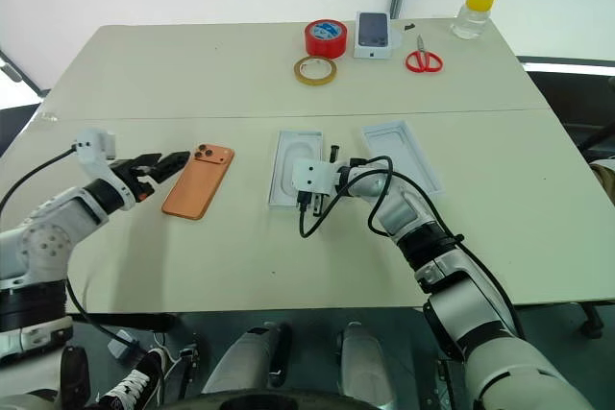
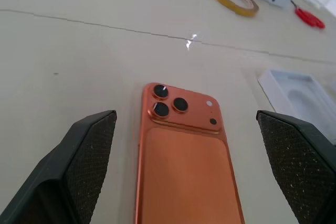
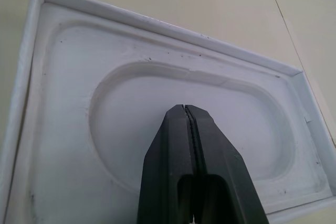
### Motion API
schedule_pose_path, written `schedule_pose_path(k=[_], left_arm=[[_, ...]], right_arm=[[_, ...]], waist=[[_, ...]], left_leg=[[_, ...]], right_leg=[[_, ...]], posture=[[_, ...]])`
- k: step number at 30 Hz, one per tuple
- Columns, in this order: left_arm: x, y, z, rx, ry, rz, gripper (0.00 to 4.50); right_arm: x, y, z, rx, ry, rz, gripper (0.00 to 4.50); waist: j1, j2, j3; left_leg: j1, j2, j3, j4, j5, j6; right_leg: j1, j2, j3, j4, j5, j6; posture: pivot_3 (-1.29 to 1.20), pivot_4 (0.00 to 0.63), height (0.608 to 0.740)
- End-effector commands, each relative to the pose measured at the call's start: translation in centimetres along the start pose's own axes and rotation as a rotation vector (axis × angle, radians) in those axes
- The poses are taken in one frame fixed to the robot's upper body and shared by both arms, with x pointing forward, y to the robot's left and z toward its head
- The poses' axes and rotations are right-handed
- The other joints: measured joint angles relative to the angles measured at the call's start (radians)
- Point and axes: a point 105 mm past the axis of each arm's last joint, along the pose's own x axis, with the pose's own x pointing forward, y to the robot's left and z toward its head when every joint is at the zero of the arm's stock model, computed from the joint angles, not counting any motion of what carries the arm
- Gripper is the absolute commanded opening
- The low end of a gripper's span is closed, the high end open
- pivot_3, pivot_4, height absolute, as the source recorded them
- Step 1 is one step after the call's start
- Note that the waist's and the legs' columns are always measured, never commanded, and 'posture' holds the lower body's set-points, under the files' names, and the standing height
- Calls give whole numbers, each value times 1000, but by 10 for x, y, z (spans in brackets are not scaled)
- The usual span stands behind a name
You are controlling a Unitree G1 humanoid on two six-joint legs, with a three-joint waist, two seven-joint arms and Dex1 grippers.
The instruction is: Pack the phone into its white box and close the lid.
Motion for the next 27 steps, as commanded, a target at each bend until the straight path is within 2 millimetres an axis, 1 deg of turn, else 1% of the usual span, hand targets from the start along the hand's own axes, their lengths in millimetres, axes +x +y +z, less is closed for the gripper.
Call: schedule_pose_path(k=[1, 2, 5, 7, 8, 10, 12, 13, 20, 24, 27], left_arm=[[-8, 12, 11, -146, -16, 12, 4500], [-9, 18, 12, -185, -5, 29, 4500], [-11, 28, 14, -282, 22, 37, 4500], [-11, 30, 12, -285, 64, 38, 4500], [-9, 25, 9, -271, 110, 4, 4500], [-7, 18, 0, -310, 192, -58, 4500], [-6, 23, -9, -246, 250, -34, 4500], [-6, 22, -11, -250, 263, -44, 4500], [-7, 19, -24, -196, 359, -80, 4500], [-7, 20, -32, -190, 394, -85, 4500], [-5, 18, -37, -181, 422, -105, 4500]], right_arm=[[-1, -27, 19, 103, -74, -102, 30], [-2, -34, 26, 137, -103, -122, 30], [-2, -47, 44, 195, -159, -160, 30], [2, -54, 54, 216, -172, -194, 30], [9, -54, 64, 207, -172, -191, 30], [22, -50, 79, 174, -148, -170, 30], [32, -38, 92, 196, -155, -81, 30], [36, -34, 97, 207, -160, -52, 30], [63, 3, 114, 296, -84, 130, 30], [73, 22, 126, 340, -61, 194, 30], [81, 26, 126, 324, -2, 179, 30]], waist=[[-1, 0, 0], [-3, 0, 0], [-7, 0, 0], [-12, 0, 0], [-17, 0, 0], [-23, 0, 0], [-26, 0, 0], [-28, 0, 0], [-26, 0, 0], [-26, 0, 0], [-25, 0, 0]], left_leg=[[0, 0, 0, 0, 0, 0], [0, 0, 0, 0, 0, 0], [0, 0, 0, 0, 0, -1], [0, 0, 0, 0, 0, -1], [0, 0, 0, 0, 0, -1], [0, 0, 0, 0, 1, -1], [0, 0, 0, -1, 1, -2], [0, 0, 0, -1, 1, -2], [0, 0, 0, -1, 1, -2], [0, 0, 0, -2, 1, -2], [0, -1, 0, -2, 1, -2]], right_leg=[[0, 0, 0, 0, 0, 0], [0, 0, 0, 1, 0, 0], [0, 0, 0, 2, 0, 0], [-1, 0, 0, 2, 0, 0], [-1, 0, 0, 2, 0, 0], [-4, 0, 0, 2, 0, 0], [-6, 0, 0, 4, 0, 0], [-6, 0, 1, 4, 0, 0], [-7, 0, 1, 5, 0, 0], [-8, 0, 2, 6, 0, 0], [-8, 0, 2, 7, 0, 0]], posture=[[0, 150, 740], [0, 150, 740], [0, 150, 740], [0, 150, 740], [0, 150, 740], [0, 150, 740], [0, 150, 740], [0, 150, 740], [0, 150, 740], [0, 150, 740], [0, 150, 740]])
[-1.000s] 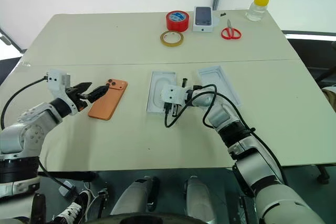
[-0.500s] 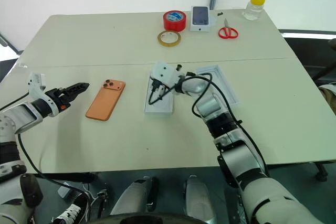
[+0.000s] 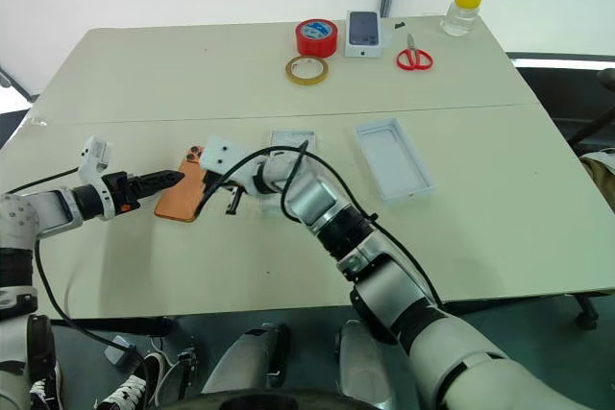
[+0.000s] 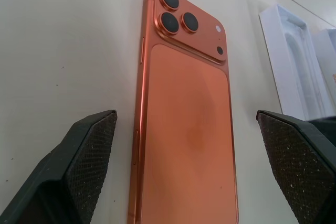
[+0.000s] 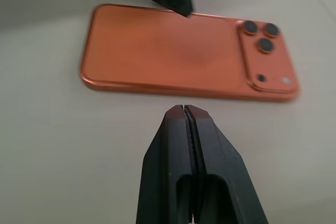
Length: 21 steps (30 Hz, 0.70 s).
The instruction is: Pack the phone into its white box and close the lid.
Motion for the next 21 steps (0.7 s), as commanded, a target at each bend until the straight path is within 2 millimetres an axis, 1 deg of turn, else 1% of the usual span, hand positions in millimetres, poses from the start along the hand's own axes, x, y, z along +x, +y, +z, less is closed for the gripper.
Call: schedule_pose_path(k=[1, 3, 6, 8, 13, 16, 21], left_arm=[[5, 2, -12, -11, 68, -6, 4500], [7, 0, -13, -18, 78, -25, 4500], [9, 0, -17, -16, 99, -35, 4500], [12, -4, -19, -17, 113, -59, 4500], [21, -11, -31, -27, 161, -101, 4500], [26, -11, -38, -21, 179, -103, 4500], [31, -13, -39, -38, 173, -115, 4500]], right_arm=[[7, -1, 13, -51, 30, -43, 30], [12, 1, 15, -51, 45, -57, 30], [19, 2, 11, -54, 83, -76, 30], [21, 0, 10, -36, 90, -84, 30], [23, -5, 5, -60, 115, -109, 30], [22, -8, 0, -78, 136, -123, 30], [21, -7, -2, -66, 135, -120, 30]], waist=[[0, 0, 0], [1, 0, 0], [1, 0, 0], [1, 0, 0], [2, 1, -1], [3, 1, -2], [5, 4, -4]], left_leg=[[0, 0, 0, 0, 0, 0], [0, 0, 0, 0, 0, 0], [0, 0, 0, 0, 0, 0], [0, -1, 0, 0, 0, 0], [0, -1, 0, 0, 0, 0], [0, -1, -1, 0, 0, 0], [1, -2, -1, 0, 0, 0]], right_leg=[[0, 0, 0, 0, 0, 0], [0, 0, 0, 0, 0, 0], [0, 0, 0, 0, 0, 0], [0, 0, 0, 0, 0, 0], [0, -1, 0, 0, 0, 0], [0, -1, 0, 0, 0, 0], [1, -1, 0, 0, 0, 0]], posture=[[0, 150, 740], [0, 150, 740], [0, 150, 740], [0, 150, 740], [0, 150, 740], [0, 150, 740], [0, 150, 740]])
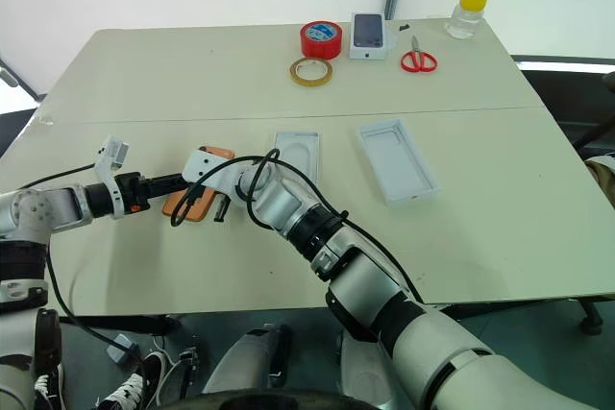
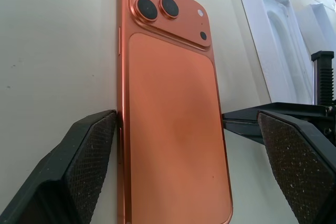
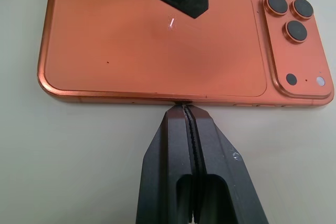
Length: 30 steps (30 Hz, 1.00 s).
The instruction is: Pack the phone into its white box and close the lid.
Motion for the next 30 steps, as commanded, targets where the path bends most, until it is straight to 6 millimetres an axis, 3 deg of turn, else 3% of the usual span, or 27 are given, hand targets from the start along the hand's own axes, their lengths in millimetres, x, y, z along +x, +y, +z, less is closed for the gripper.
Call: schedule_pose_path(k=[1, 11, 16, 19, 22, 30], left_arm=[[20, -3, -32, -78, 112, -47, 4500], [39, -24, -42, -128, 120, -130, 4500], [33, -10, -34, -161, 68, -78, 4500], [28, -7, -32, -170, 58, -71, 3582], [26, -4, -32, -177, 53, -65, 2142], [20, -4, -34, -176, 62, -67, 2142]], right_arm=[[-3, -2, 9, -29, -23, -10, 30], [-2, -1, 4, -39, -16, -10, 30], [-3, -2, 1, -45, -14, -12, 30], [-3, -1, 1, -46, -16, -10, 0], [-3, 0, 0, -48, -17, -8, 0], [-5, 3, -1, -54, -20, 0, 0]], waist=[[0, 1, -1], [6, 4, -6], [5, 4, -6], [0, 4, -6], [-3, 3, -6], [-4, 3, -7]], left_leg=[[0, 0, 0, 0, 0, 0], [0, -2, -2, 0, 0, 0], [0, -2, -2, 0, 0, 0], [0, -1, -2, 0, 0, 0], [0, -1, -2, 0, 0, 0], [0, -1, -2, 0, 0, 0]], right_leg=[[0, 0, 0, 0, 0, 0], [1, -1, 0, 0, 0, 0], [1, -1, 0, 0, 0, 0], [1, 0, 0, 0, 0, 0], [1, 0, 0, 0, 0, 0], [0, 0, 0, 0, 0, 0]], posture=[[0, 150, 740], [0, 150, 740], [0, 150, 740], [0, 150, 740], [0, 150, 740], [0, 150, 740]])
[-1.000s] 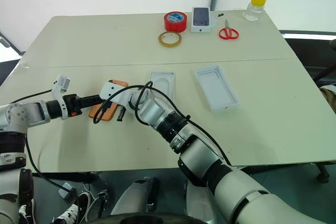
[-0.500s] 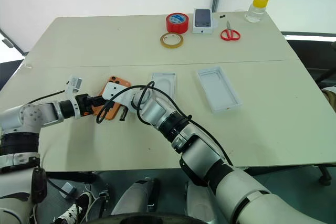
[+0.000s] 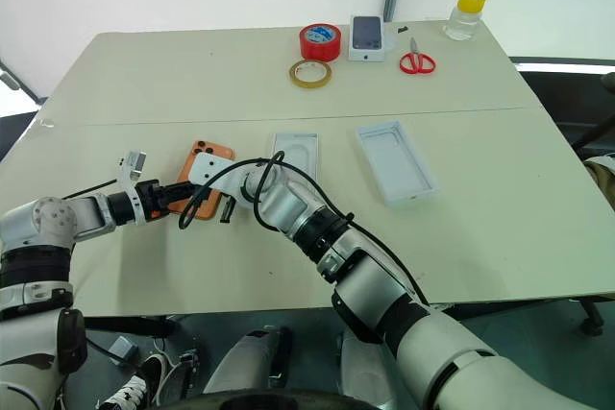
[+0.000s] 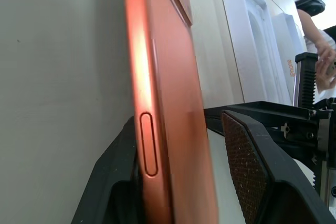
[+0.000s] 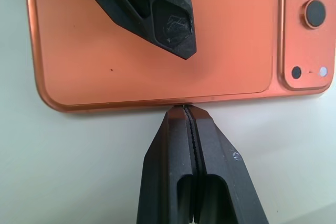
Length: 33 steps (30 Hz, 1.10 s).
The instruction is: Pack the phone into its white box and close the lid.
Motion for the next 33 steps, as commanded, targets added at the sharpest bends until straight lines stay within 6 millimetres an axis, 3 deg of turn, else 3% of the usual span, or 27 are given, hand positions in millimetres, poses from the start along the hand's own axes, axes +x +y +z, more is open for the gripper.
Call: schedule_pose_path(k=[1, 5, 8, 10, 11, 19, 25, 28, 30, 33], left_arm=[[2, 5, -16, -35, 60, 19, 2142], [2, 6, -14, -50, 46, 22, 2142], [1, 6, -13, -61, 34, 18, 1286], [0, 3, -12, -65, 24, 3, 301], [-1, 4, -11, -70, 20, 7, 17], [-2, 5, -14, -86, 17, 12, 17], [-3, -3, -6, -103, -56, -39, 17], [-8, -8, 10, -67, -162, -70, 17], [-11, -13, 17, -144, -210, -124, 17], [-12, -21, 16, -183, -258, -183, 17]], right_arm=[[-3, 2, 6, -25, -18, 4, 0], [-3, 2, 7, -24, -23, 3, 0], [-2, 4, 6, -25, -22, 8, 0], [-3, 4, 6, -26, -22, 10, 0], [-3, 5, 5, -28, -20, 13, 0], [-5, 4, 8, -29, -38, 12, 0], [-14, -3, 26, -51, -147, -22, 0], [-31, -12, 48, -69, -317, -70, 0], [-45, -22, 58, -90, -403, -109, 0], [-61, -30, 58, -59, -461, -93, 0]], waist=[[0, 0, 0], [0, 0, 0], [0, 0, 0], [1, 0, 0], [0, 0, 0], [0, 0, 0], [0, 0, 0], [1, 0, 0], [1, -1, 1], [1, -2, 1]], left_leg=[[0, 0, 0, 0, 0, 0], [0, 0, 0, 0, 0, 0], [0, 0, 0, 0, 0, 0], [0, 0, 0, 0, 0, 0], [0, 0, 0, 0, 0, 0], [0, 0, 0, 0, 0, 0], [0, 0, 0, 0, 0, 0], [0, 0, 0, 0, 0, 0], [-1, 0, 0, 0, 0, 0], [-1, 1, 0, 0, 0, 0]], right_leg=[[0, 0, 0, 0, 0, 0], [0, 0, 0, 0, 0, 0], [0, 0, 0, 0, 0, 0], [0, 0, 0, 0, 0, 0], [0, 0, 0, 0, 0, 0], [0, 0, 0, 0, 0, 0], [0, 0, 0, 0, 0, 0], [0, 0, 0, 0, 0, 0], [-1, 0, 0, 0, 0, 0], [-1, 1, 0, 0, 0, 0]], posture=[[0, 150, 740], [0, 150, 740], [0, 150, 740], [0, 150, 740], [0, 150, 740], [0, 150, 740], [0, 150, 740], [0, 150, 740], [0, 150, 740], [0, 150, 740]])
